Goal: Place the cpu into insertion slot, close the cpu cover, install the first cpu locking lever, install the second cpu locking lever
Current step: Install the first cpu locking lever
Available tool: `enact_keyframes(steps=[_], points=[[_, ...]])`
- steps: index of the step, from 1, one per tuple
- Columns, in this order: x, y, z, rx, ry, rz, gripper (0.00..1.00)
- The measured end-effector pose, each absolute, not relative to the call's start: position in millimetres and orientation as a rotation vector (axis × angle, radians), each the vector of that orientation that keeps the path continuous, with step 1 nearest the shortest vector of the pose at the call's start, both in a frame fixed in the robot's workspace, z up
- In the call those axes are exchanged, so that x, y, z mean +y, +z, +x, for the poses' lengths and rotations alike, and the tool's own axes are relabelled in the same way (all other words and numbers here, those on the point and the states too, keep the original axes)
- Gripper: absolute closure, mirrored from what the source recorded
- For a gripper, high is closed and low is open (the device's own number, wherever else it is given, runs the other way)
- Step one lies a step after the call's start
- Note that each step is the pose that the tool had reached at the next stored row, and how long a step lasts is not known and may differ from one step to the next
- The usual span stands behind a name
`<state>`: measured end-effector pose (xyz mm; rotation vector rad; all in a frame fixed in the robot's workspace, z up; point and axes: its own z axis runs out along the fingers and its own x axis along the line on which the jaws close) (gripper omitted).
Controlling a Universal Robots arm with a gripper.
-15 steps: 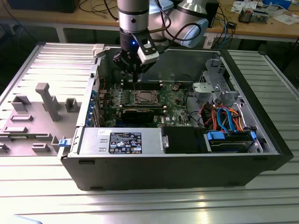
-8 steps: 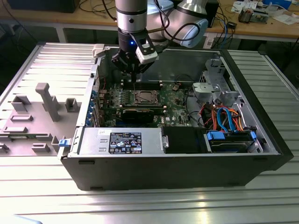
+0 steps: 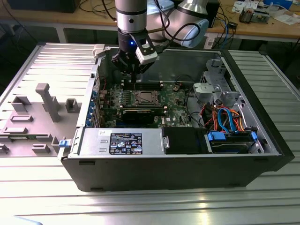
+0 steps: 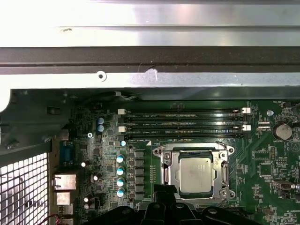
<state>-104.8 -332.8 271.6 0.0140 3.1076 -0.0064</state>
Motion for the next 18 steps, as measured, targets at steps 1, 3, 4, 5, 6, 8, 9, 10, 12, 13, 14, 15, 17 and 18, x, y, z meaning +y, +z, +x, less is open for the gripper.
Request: enact_keyframes(steps=[1, 3, 4, 5, 6, 8, 9, 10, 12, 13, 14, 15, 17, 18], points=[[-332.8, 271.3, -107.3, 3.108, -0.006, 0.009, 0.89], [-332.7, 270.9, -110.8, 3.107, -0.005, 0.002, 0.89], [-332.6, 270.8, -111.0, 3.107, -0.005, 0.002, 0.89], [-332.5, 270.7, -111.1, 3.108, -0.005, 0.002, 0.89], [-332.5, 270.5, -111.4, 3.107, -0.004, 0.002, 0.89], [-332.4, 270.1, -112.8, 3.107, -0.004, 0.001, 0.89], [-332.2, 269.8, -113.7, 3.107, -0.003, 0.001, 0.89], [-332.1, 269.8, -114.1, 3.108, -0.003, 0.001, 0.89], [-332.2, 269.7, -114.2, 3.108, -0.004, 0.000, 0.89], [-332.2, 269.7, -114.3, 3.108, -0.003, 0.000, 0.89], [-332.2, 269.7, -114.3, 3.108, -0.003, 0.000, 0.89], [-332.2, 269.7, -114.4, 3.108, -0.003, 0.000, 0.89], [-332.2, 269.7, -114.4, 3.108, -0.003, 0.000, 0.89], [-332.2, 269.7, -114.4, 3.108, -0.004, 0.000, 0.89]])
